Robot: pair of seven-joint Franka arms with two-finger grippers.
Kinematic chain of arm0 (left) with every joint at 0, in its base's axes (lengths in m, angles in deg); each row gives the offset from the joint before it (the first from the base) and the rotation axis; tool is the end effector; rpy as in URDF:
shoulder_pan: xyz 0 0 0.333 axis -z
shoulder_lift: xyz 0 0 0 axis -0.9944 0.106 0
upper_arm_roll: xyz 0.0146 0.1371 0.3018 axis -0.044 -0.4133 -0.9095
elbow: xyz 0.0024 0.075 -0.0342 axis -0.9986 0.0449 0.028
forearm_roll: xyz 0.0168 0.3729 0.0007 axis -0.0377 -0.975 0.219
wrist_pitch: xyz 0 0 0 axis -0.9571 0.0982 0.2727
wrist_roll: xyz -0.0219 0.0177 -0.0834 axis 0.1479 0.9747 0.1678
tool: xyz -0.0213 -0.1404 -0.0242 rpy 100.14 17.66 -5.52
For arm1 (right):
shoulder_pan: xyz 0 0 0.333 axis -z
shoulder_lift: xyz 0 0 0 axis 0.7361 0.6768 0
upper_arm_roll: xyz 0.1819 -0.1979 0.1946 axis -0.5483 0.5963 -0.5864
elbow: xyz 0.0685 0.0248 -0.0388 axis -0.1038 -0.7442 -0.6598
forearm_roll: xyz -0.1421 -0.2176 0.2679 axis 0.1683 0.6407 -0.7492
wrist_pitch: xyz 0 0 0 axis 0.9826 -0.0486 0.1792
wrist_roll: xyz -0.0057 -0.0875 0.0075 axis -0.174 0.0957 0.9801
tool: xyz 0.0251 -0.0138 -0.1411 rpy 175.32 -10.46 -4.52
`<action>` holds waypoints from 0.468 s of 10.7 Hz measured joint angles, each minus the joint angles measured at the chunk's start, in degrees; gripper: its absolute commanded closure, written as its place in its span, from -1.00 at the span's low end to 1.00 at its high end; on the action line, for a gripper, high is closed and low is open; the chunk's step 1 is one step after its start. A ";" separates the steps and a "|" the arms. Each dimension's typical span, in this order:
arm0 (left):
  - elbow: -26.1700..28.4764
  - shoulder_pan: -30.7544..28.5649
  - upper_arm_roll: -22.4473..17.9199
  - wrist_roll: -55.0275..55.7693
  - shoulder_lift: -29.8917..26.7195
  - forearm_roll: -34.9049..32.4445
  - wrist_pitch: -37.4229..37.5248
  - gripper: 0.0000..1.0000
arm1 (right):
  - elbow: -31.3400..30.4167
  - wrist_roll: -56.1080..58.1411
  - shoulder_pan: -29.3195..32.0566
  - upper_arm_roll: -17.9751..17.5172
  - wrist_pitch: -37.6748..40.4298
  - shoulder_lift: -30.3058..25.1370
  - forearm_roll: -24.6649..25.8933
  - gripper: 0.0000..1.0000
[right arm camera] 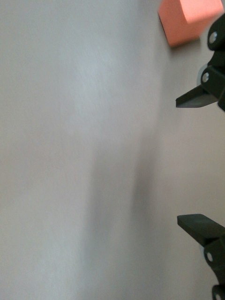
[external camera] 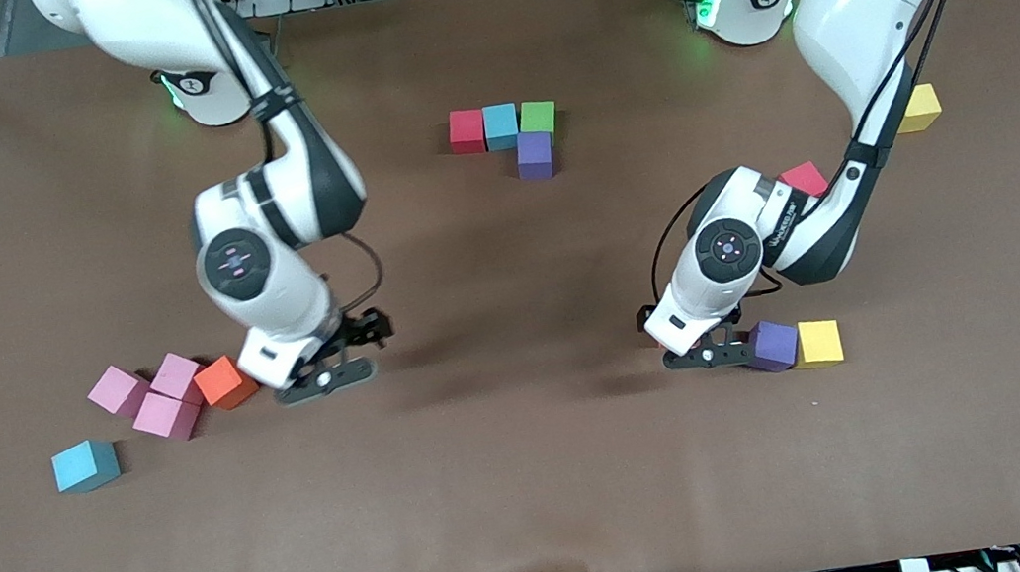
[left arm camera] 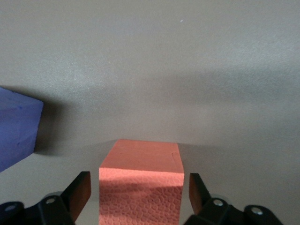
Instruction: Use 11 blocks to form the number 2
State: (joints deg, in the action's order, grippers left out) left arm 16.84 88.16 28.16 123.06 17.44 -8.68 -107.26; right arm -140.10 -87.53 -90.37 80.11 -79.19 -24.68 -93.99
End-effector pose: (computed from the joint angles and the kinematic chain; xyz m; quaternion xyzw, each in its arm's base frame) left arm 0.6136 -0.2775 0.1947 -0.9993 0.0339 0.0068 0.0167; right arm 0.6174 0.2430 0.3127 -0.9934 -0.1138 -0.0138 0.0011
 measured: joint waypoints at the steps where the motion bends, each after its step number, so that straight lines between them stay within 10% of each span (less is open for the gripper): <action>1: -0.01 -0.01 -0.01 0.00 0.13 0.00 -0.05 0.47 | 0.03 4.75 3.27 -0.31 0.29 0.04 0.01 -1.00; 5: -0.33 0.30 0.66 0.41 0.09 0.00 -0.06 0.51 | 0.08 16.90 16.53 -4.81 3.21 0.09 0.05 -1.00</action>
State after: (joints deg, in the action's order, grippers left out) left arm 16.51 88.46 28.81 123.47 17.53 -8.69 -107.32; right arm -140.02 -70.63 -73.83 75.29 -75.98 -24.59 -93.95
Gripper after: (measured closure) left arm 0.405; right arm 0.000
